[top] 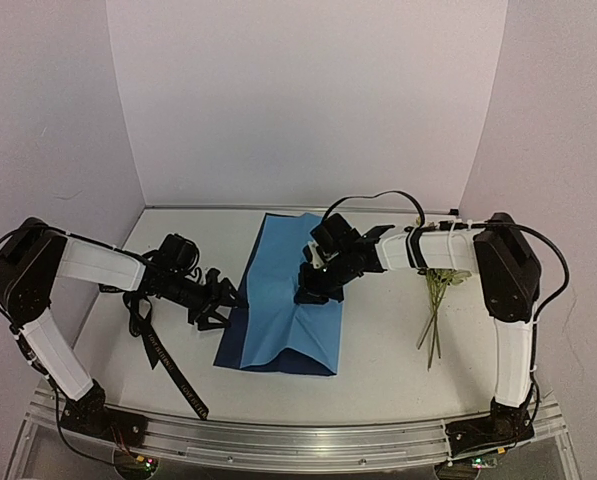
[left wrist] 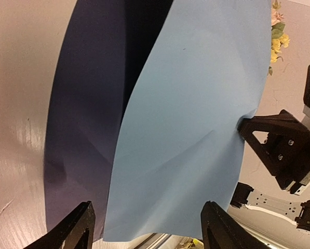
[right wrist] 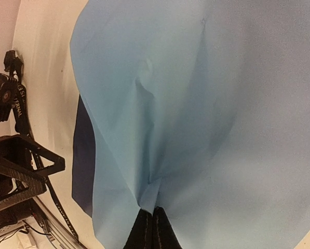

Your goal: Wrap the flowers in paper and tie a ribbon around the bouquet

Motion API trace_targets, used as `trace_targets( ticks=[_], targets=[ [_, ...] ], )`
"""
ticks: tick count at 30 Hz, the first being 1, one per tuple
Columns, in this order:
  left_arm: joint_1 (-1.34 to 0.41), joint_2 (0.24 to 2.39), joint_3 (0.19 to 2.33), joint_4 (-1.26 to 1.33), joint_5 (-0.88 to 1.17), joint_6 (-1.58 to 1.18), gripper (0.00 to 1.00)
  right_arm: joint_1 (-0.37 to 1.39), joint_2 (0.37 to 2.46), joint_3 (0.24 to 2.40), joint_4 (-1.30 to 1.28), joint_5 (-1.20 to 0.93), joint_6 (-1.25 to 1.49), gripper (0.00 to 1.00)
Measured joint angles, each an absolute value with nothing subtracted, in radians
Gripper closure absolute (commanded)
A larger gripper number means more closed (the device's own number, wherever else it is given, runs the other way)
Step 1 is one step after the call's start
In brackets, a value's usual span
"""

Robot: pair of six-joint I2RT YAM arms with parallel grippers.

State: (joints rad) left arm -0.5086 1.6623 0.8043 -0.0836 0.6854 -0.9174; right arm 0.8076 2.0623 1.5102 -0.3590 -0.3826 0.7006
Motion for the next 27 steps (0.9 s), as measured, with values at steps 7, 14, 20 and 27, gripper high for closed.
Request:
trace_targets(
  ticks=[7,14,20,27],
  targets=[
    [-0.466,1.728,0.905,-0.032,0.658,-0.854,0.26,0.807,2.055,1.480,-0.307,-0.421,0.712,0.99],
    [-0.423,1.896,1.054,-0.021,0.622,-0.756,0.25,0.807,2.055,1.476,-0.286,-0.435,0.715,0.99],
    [-0.422,1.999,1.171,-0.045,0.623,-0.703,0.29,0.807,2.055,1.475,-0.283,-0.435,0.715,0.99],
    [-0.422,2.038,1.197,-0.020,0.673,-0.704,0.47,0.807,2.055,1.469,-0.280,-0.435,0.715,0.98]
  ],
)
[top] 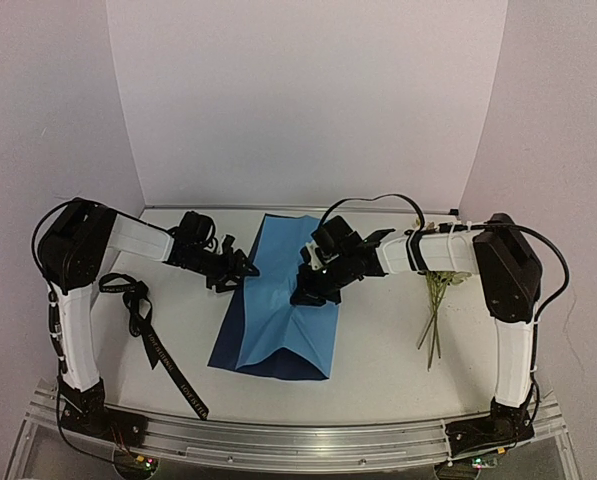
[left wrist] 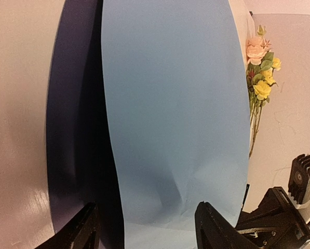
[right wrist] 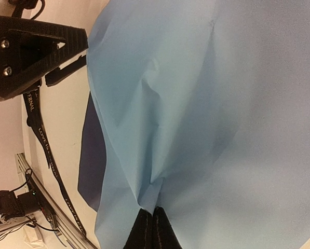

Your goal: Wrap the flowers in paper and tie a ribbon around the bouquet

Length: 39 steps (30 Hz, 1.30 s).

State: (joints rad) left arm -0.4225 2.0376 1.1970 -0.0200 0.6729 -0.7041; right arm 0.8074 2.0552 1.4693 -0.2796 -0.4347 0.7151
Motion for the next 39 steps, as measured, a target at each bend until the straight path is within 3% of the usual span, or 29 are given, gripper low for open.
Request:
trace_targets(
  ticks=[6,9,13,17,23,39],
  targets=[
    [-0.422,2.067,1.197,0.010,0.721,-0.728,0.74,0.807,2.055,1.469,-0.277,-0.431,0.714,0.94],
    [-0.422,2.067,1.197,0.030,0.740,-0.743,0.85,0.807,2.055,1.469,-0.277,-0.424,0.712,0.83],
    [-0.422,2.059,1.195,0.048,0.762,-0.764,0.99,0.807,2.055,1.468,-0.277,-0.395,0.710,0.57],
    [-0.422,2.026,1.194,0.054,0.778,-0.792,1.00,0.808,2.038,1.458,-0.290,-0.341,0.710,0.36],
    [-0.428,1.926,1.195,0.053,0.785,-0.851,1.00,0.830,1.941,1.473,-0.387,-0.163,0.678,0.19],
    [-0.590,1.863,1.315,0.020,0.709,-1.139,1.00,1.006,1.873,1.715,-0.635,0.234,0.607,0.04]
  ],
)
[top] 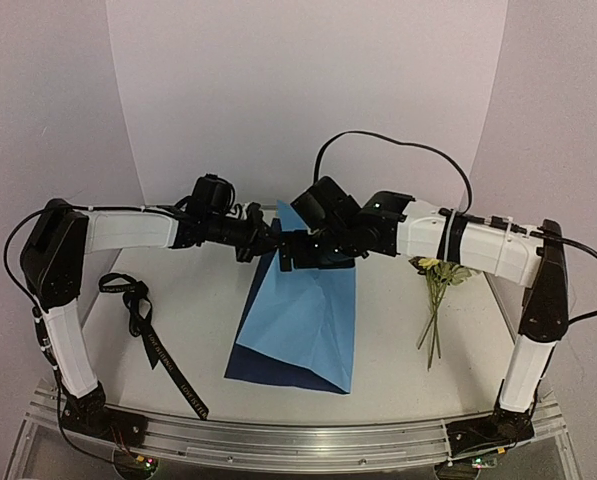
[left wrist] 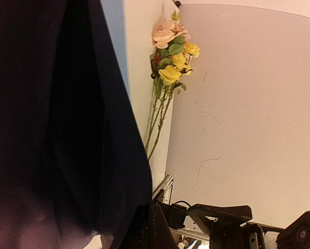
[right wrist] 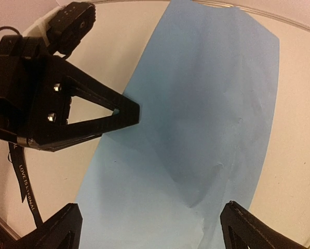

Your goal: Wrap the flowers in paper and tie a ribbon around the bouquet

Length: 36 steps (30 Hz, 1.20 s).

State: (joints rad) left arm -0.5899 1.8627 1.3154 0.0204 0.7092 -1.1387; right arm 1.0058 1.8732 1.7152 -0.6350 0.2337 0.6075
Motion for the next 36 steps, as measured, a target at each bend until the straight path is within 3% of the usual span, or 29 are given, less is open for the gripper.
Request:
trace_targets(
  ticks=[6,16,31,36],
  targets=[
    [-0.625,1.864,1.450,-0.010,0.688,-1.183,1.00,1.038,1.877,1.831,-0.718,0.323,0.577,0.02],
    [-0.663,1.864,1.460,-0.082,0.632,-1.230,1.00,1.053,1.955,1.943,-0.806,0.417,0.572,0.04],
    [-0.702,1.866,1.529,-0.140,0.607,-1.232,1.00,1.056,1.996,1.962,-0.879,0.441,0.553,0.02],
    [-0.702,1.866,1.529,-0.140,0.621,-1.232,1.00,1.055,1.998,1.962,-0.883,0.459,0.543,0.09]
  ],
)
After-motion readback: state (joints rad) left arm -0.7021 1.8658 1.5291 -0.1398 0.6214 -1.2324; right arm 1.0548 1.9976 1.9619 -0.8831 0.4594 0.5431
